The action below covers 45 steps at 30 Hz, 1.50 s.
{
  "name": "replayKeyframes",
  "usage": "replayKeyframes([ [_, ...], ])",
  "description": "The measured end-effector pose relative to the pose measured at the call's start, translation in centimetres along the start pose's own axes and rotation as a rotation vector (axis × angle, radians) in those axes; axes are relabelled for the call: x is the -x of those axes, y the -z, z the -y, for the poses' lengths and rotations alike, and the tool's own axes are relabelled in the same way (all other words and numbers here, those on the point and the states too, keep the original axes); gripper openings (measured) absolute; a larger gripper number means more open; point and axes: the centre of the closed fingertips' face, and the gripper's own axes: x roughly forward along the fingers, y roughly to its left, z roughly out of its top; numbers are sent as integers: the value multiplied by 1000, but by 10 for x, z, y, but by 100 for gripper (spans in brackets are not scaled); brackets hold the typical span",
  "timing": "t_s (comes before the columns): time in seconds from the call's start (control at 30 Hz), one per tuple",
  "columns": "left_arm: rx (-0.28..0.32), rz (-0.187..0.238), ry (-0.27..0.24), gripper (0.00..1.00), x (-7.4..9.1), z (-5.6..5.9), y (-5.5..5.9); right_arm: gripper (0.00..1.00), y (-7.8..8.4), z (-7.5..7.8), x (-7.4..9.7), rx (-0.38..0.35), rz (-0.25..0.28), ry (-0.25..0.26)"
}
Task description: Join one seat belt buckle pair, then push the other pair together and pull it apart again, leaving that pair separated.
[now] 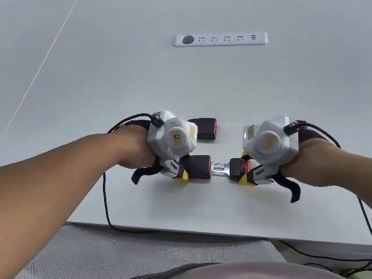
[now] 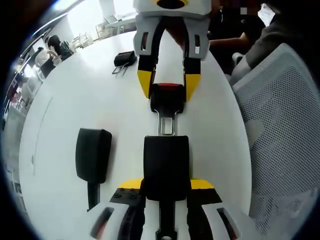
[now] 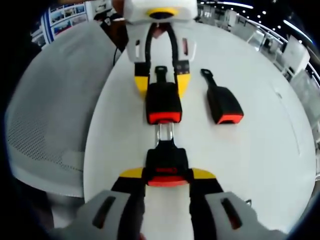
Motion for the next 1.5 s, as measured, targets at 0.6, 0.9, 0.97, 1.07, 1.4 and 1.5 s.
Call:
replayKeyframes([
  [0.6, 0, -23, -1, 32, 0, -1, 0, 32, -3, 0, 0, 25, 2, 12],
  [0.9, 0, -26, -3, 32, 0, -1, 0, 32, -12, -2, -4, 29, 26, 12],
  [0.97, -1, -24, -3, 32, 0, -1, 0, 32, -14, -2, -5, 26, 29, 9],
  [1.07, -5, -26, -2, 32, 0, 0, 0, 32, -16, -2, -6, 28, 29, 5],
  [1.4, -28, -26, 2, 31, 0, 0, 0, 30, -20, -1, -8, 19, 28, 4],
  [1.5, -29, -19, 1, 31, 0, 0, 0, 29, -23, -1, -9, 23, 27, 0],
])
